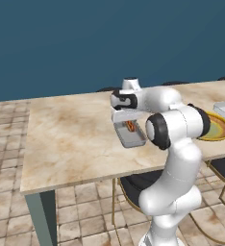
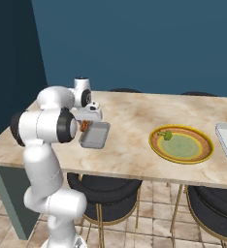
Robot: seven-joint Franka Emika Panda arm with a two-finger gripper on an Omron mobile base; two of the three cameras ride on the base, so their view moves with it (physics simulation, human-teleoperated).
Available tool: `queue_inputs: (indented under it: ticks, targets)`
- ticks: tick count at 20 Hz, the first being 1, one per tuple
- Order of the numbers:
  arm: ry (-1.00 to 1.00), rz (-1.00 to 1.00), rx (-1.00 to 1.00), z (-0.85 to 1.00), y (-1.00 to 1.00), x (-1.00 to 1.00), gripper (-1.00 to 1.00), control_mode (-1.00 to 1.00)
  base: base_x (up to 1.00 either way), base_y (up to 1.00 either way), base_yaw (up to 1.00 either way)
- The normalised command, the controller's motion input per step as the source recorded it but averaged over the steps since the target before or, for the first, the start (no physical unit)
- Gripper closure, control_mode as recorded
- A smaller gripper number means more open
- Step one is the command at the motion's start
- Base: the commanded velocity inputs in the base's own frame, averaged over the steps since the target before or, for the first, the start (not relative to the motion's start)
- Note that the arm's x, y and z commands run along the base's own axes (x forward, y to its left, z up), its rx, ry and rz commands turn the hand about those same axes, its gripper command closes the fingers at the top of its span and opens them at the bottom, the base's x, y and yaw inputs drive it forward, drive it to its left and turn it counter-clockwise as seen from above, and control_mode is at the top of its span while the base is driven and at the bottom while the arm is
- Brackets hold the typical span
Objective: Place one cooked food and one vegetable from the large plate to each tupperware container.
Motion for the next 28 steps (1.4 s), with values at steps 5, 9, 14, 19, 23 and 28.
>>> queue_inputs:
  ticks: [5, 9, 14, 19, 23, 28]
  targets:
    - [0.0, 0.0, -0.02, -0.46, 0.0, 0.7, 1.0, -1.0, 0.0, 0.0, 0.0]
    - [-0.01, 0.0, 0.0, -0.48, 0.0, 0.06, 1.0, -1.0, 0.0, 0.0, 0.0]
    - [-0.05, -0.01, 0.0, -0.47, 0.0, -0.06, 1.0, -1.0, 0.0, 0.0, 0.0]
    - [-0.06, -0.01, 0.0, -0.31, 0.0, -0.32, 1.0, -1.0, 0.0, 0.0, 0.0]
    - [-0.14, 0.0, 0.0, -0.21, 0.0, -0.03, 1.0, -1.0, 0.0, 0.0, 0.0]
    - [-0.1, 0.0, 0.01, -0.02, -0.08, 0.0, 1.0, -1.0, 0.0, 0.0, 0.0]
